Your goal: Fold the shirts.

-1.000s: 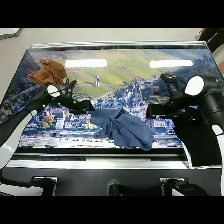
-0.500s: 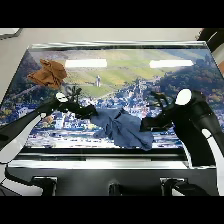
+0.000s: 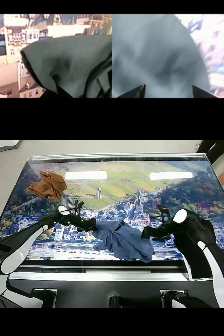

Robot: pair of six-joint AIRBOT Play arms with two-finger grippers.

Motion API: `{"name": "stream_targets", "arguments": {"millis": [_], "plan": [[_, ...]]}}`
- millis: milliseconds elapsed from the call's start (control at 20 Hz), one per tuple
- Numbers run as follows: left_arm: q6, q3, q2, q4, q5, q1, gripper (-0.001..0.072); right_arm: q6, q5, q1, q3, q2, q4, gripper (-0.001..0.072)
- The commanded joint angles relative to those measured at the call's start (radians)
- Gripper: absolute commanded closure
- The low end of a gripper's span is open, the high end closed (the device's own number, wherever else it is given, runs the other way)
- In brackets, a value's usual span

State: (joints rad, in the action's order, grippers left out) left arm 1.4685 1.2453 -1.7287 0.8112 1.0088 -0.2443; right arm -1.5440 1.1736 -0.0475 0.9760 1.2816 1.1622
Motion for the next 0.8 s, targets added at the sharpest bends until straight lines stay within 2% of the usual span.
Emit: {"name": "stream_targets", "arguments": {"millis": [0,150,300,400,450,500,550,750], "plan": [[-0.014,0.000,0.000,-0.004,0.021,0.000,0.0683,-0.034,-0.072,0.118,-0.006,0.071,-0.082,0.0017],[-0.026,0.000,0.000,-0.004,0.022,0.000,0.0683,0.060,-0.003,0.129,-0.006,0.165,-0.189,0.0017],[-0.026,0.000,0.000,-0.004,0.021,0.000,0.0683,0.067,-0.002,0.096,-0.006,0.234,-0.231,0.0020],[-0.031,0.000,0.000,-0.004,0.022,0.000,0.0683,0.066,-0.026,0.080,-0.006,0.257,-0.265,0.0058],[-0.033,0.000,0.000,-0.004,0.021,0.000,0.0683,0.066,-0.041,0.080,-0.006,0.259,-0.281,0.0158],[-0.037,0.000,0.000,-0.004,0.021,0.000,0.0683,0.063,-0.058,0.081,-0.006,0.259,-0.296,0.0398],[-0.054,0.002,0.000,-0.004,0.022,0.000,0.0683,0.063,-0.063,0.080,0.001,0.259,-0.296,0.0675],[-0.104,0.053,0.061,0.006,0.018,0.027,0.0685,0.101,-0.043,0.081,0.106,0.212,-0.250,0.0683]]}}
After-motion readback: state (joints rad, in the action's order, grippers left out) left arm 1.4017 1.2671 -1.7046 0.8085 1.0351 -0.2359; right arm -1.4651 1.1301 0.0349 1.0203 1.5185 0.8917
